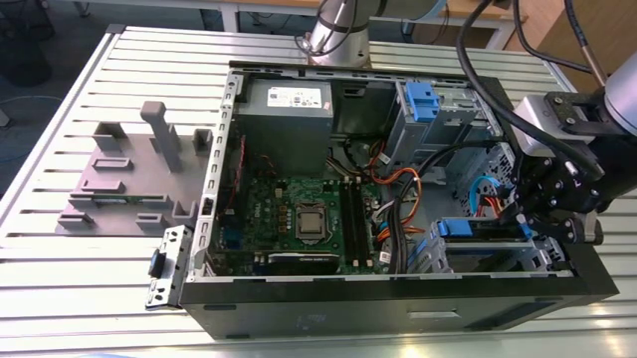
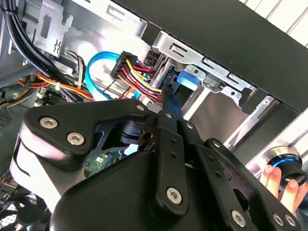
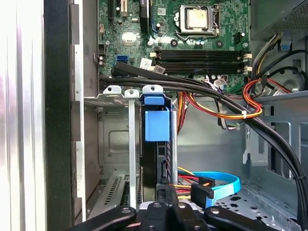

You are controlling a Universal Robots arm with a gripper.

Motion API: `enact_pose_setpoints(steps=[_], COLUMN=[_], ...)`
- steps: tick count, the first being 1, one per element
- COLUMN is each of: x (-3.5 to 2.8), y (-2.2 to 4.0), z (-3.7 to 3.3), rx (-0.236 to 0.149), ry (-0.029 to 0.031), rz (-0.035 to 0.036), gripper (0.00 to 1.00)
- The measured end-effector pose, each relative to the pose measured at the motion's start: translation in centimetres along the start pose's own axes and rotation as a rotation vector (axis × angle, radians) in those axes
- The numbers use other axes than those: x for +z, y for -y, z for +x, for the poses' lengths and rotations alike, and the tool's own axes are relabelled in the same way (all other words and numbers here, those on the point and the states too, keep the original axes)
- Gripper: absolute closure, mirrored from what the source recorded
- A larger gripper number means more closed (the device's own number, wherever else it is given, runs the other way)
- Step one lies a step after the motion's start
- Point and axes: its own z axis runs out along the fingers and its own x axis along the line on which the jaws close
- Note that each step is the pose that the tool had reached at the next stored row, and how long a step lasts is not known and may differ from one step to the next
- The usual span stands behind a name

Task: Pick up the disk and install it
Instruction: 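Insert the first disk wire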

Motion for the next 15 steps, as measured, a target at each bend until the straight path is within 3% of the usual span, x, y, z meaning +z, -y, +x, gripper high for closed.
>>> enact_pose_setpoints(steps=[4, 15], x=[-0.71, -1.0], y=[0.15, 1.45], z=[-0.05, -0.12], rx=[0.0, 0.0], ry=[-0.0014, -0.002], rz=[0.0001, -0.0053], gripper=[0.89, 0.89])
